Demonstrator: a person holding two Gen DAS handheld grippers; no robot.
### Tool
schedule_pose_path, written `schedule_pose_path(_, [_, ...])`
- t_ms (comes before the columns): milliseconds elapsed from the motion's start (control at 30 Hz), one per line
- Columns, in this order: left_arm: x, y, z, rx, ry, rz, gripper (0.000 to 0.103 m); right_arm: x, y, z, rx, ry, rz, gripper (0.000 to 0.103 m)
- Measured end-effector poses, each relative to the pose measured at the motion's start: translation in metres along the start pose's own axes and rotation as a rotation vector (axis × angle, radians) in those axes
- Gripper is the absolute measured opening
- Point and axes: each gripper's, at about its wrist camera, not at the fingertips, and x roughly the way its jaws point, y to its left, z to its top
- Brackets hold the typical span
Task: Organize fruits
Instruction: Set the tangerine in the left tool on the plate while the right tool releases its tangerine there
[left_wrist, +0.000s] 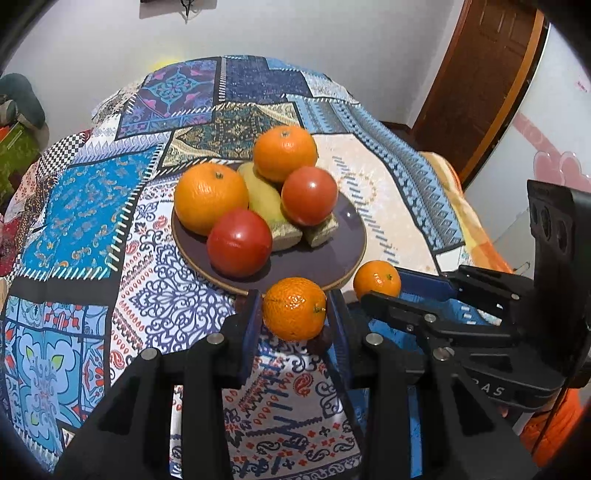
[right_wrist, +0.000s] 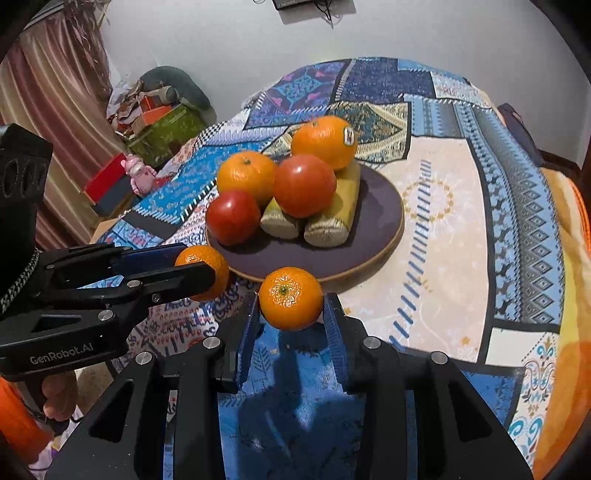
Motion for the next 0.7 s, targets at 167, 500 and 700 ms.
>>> schedule_pose_path(167, [0.005, 0.0, 0.009, -0.019, -0.004, -0.008, 0.036, 0.003, -0.001, 0.009, -0.005, -0.014, -0.016, 0.033])
schedule_pose_path(500, [0.023, 0.003, 0.019, -0.026, 0.013, -0.005, 0.036, 0.017, -0.006, 0.017, -0.009, -0.004, -0.033, 0.033])
schedule_pose_path(700, [0.027, 0.003, 0.021, -0.023, 0.018, -0.019, 0.036, 0.021, -0.008, 0.019, -0.004, 0.003, -0.029, 0.033])
